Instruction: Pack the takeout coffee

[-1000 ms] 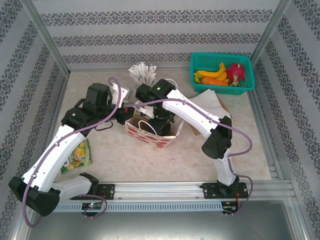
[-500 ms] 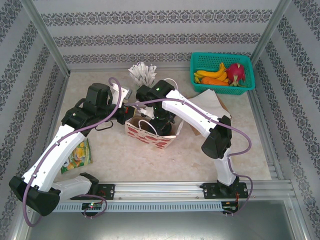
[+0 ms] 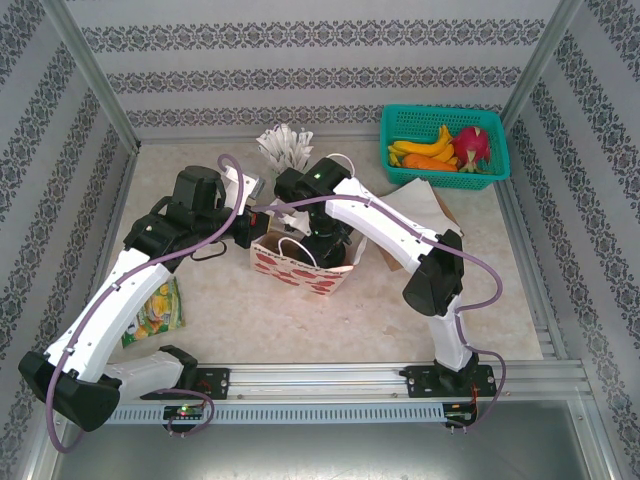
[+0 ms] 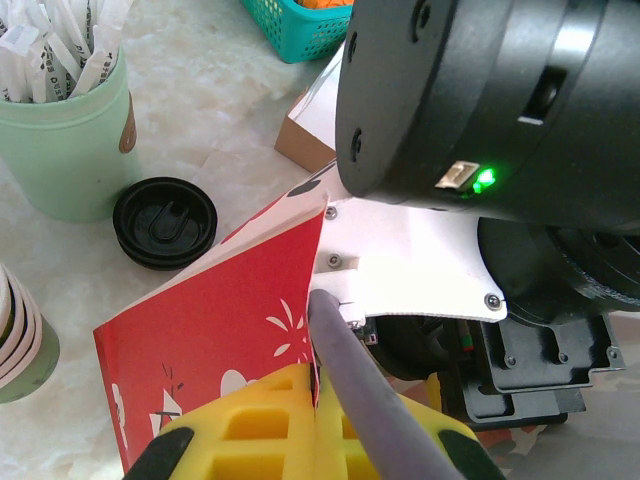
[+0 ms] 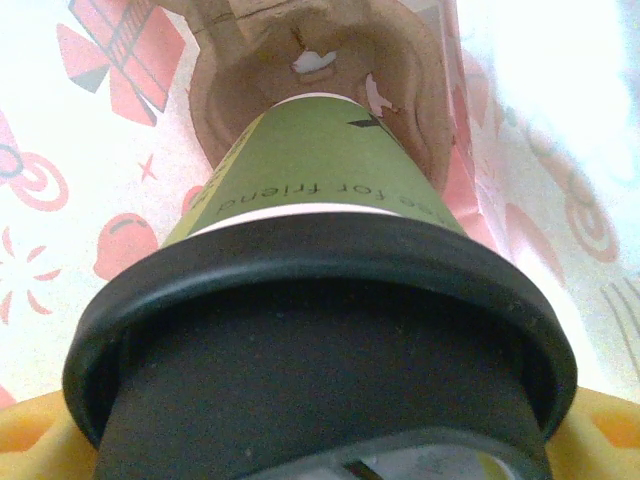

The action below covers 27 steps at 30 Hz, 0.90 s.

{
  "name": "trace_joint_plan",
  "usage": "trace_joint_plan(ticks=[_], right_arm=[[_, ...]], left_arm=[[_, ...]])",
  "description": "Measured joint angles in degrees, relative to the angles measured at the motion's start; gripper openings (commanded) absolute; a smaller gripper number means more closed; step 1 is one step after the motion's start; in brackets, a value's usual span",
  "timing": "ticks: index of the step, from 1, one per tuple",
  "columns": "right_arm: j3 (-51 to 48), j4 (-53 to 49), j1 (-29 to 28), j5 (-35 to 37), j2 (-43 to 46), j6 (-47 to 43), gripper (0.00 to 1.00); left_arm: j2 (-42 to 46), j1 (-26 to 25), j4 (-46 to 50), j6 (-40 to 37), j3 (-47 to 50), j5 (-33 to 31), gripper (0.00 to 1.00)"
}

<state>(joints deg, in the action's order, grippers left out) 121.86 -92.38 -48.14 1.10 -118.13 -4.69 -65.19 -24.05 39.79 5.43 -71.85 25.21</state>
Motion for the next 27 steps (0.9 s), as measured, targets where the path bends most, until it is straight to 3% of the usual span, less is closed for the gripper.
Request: trace_joint_plan(ticks=[27], right_arm=[[1.62, 0.0, 0.37, 2.56, -0.13, 0.24, 0.49]], left_arm=[[0.0, 0.0, -0.48, 0.0, 0.0, 0.02, 0.0]])
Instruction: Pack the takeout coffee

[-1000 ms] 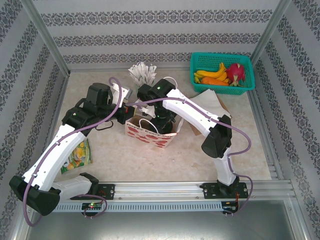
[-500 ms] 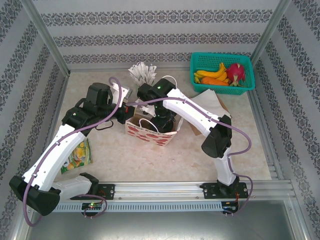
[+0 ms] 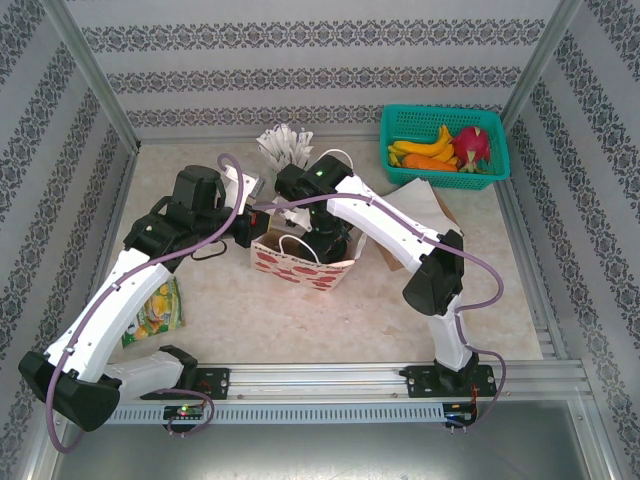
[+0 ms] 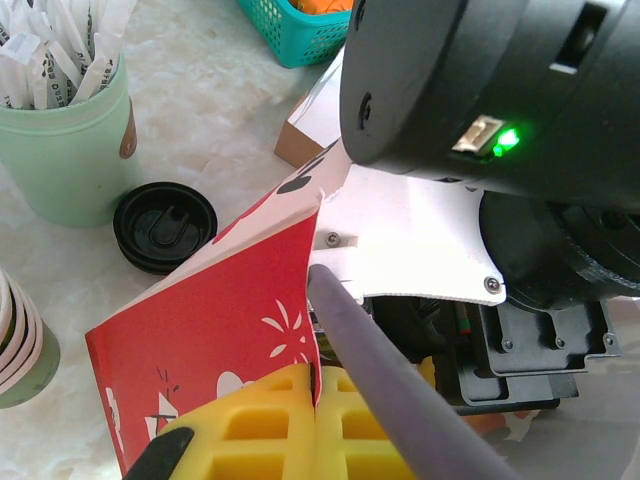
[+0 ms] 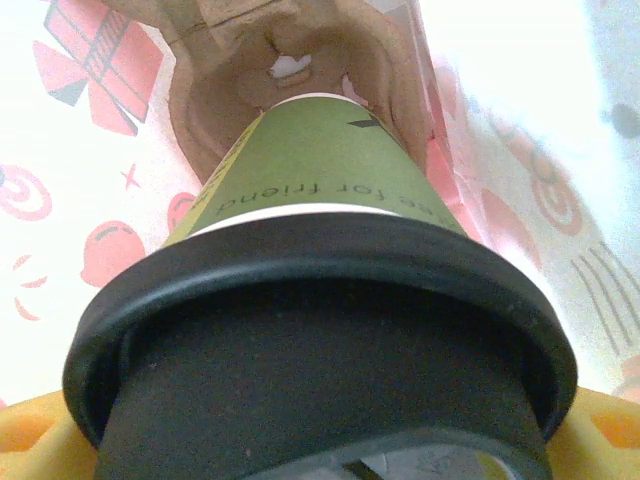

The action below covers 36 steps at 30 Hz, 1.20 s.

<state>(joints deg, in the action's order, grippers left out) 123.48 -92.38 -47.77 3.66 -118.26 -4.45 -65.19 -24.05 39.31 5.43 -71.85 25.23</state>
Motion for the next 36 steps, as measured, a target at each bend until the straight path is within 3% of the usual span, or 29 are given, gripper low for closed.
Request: trace_joint_plan(ticks=[36], right_arm=[[-0.52, 0.0, 0.68, 0.15, -1.2, -0.11, 0.48]], left_arm=[[-0.07, 0.02, 0.07, 0.0, 0.42, -0.07, 0.0]])
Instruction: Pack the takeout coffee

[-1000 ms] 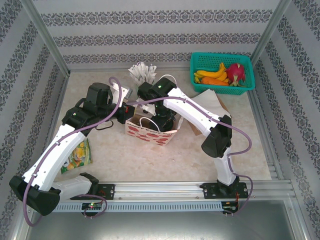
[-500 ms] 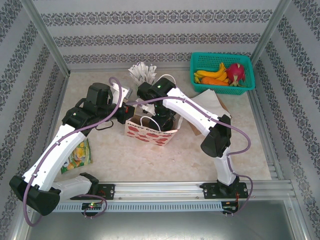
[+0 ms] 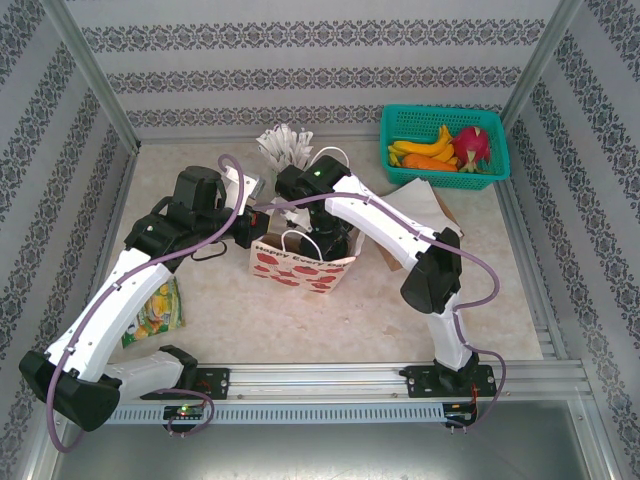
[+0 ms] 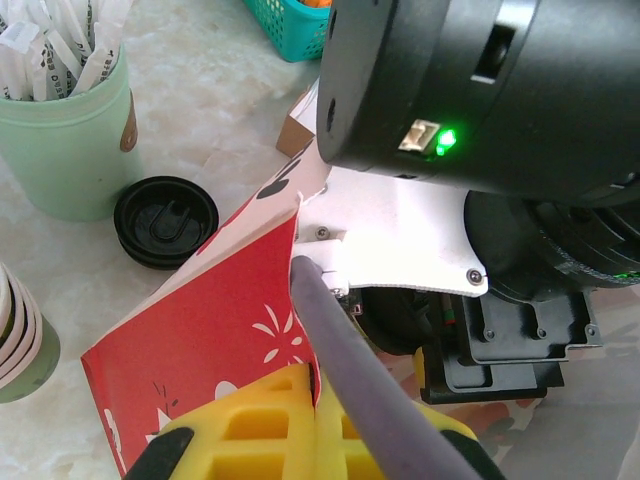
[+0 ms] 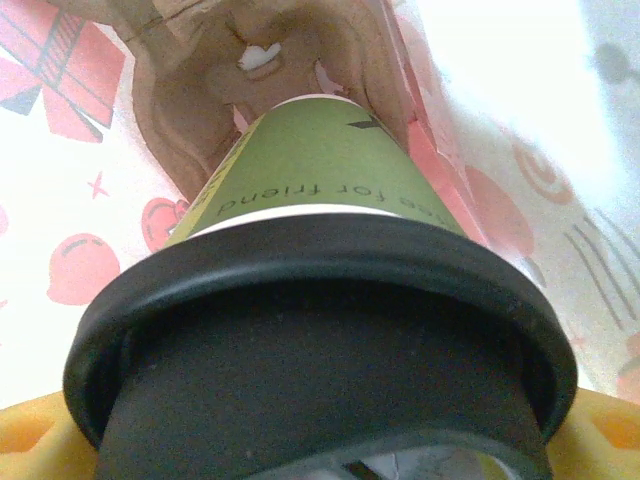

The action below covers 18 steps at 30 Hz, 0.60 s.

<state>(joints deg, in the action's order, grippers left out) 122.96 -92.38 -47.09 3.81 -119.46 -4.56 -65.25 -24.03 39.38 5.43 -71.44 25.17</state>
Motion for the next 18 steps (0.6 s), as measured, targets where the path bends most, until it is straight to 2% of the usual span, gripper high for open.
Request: trace_joint_plan(ticks=[18], right_arm=[[-0.85, 0.0, 0.11, -0.02, -0.13, -0.15, 0.48]], left_arm=[[0.0, 0.0, 0.0, 0.0, 0.46, 0.04, 0.0]])
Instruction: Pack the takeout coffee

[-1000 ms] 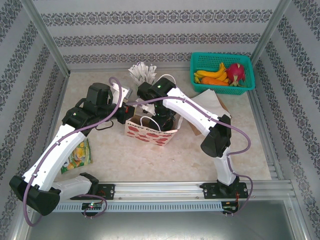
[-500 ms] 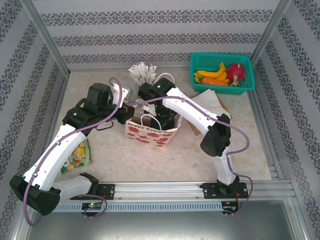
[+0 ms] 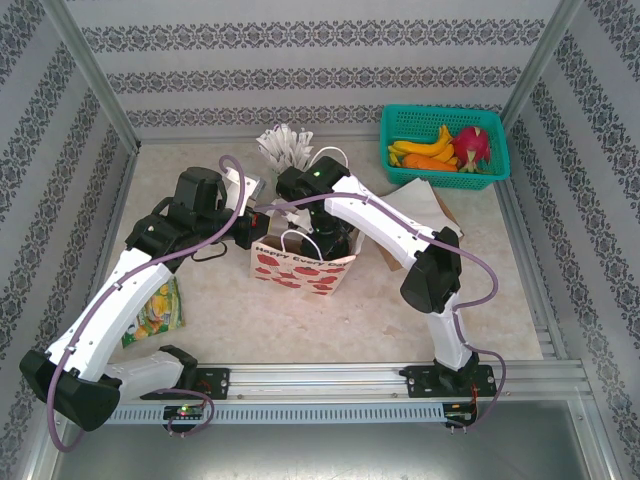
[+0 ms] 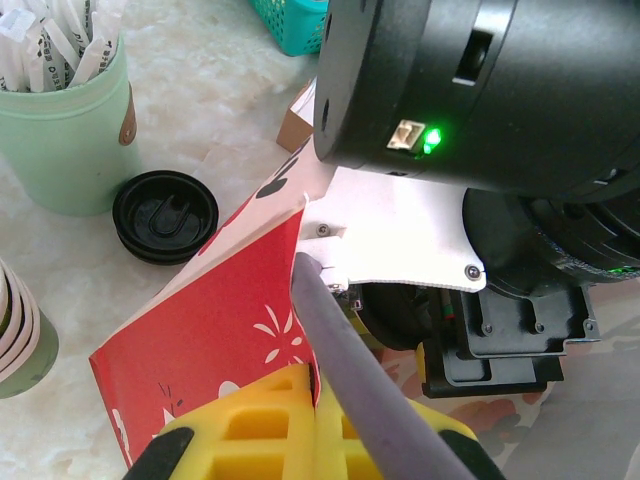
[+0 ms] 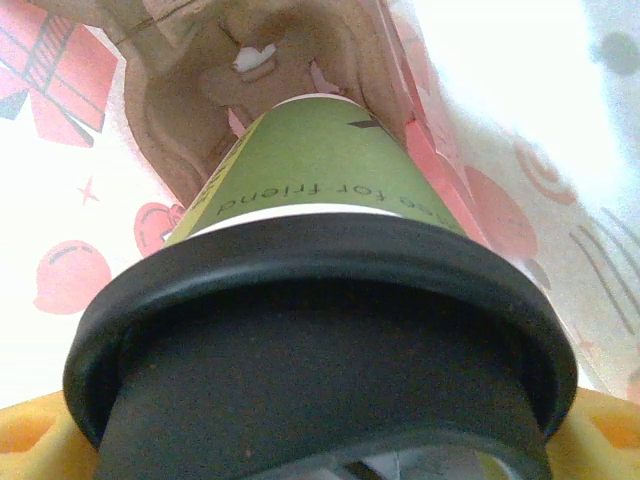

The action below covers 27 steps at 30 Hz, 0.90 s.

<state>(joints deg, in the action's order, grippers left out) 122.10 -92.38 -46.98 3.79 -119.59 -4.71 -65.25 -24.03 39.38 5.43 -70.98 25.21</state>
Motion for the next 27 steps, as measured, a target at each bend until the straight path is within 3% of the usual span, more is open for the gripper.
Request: trace_joint_plan(ticks=[27], right_arm=[[-0.79, 0.5, 0.37, -0.2, -0.04, -0.22, 0.47]], left_arm=[[-0.28, 0.02, 0.0, 0.0, 0.04, 0.02, 0.0]])
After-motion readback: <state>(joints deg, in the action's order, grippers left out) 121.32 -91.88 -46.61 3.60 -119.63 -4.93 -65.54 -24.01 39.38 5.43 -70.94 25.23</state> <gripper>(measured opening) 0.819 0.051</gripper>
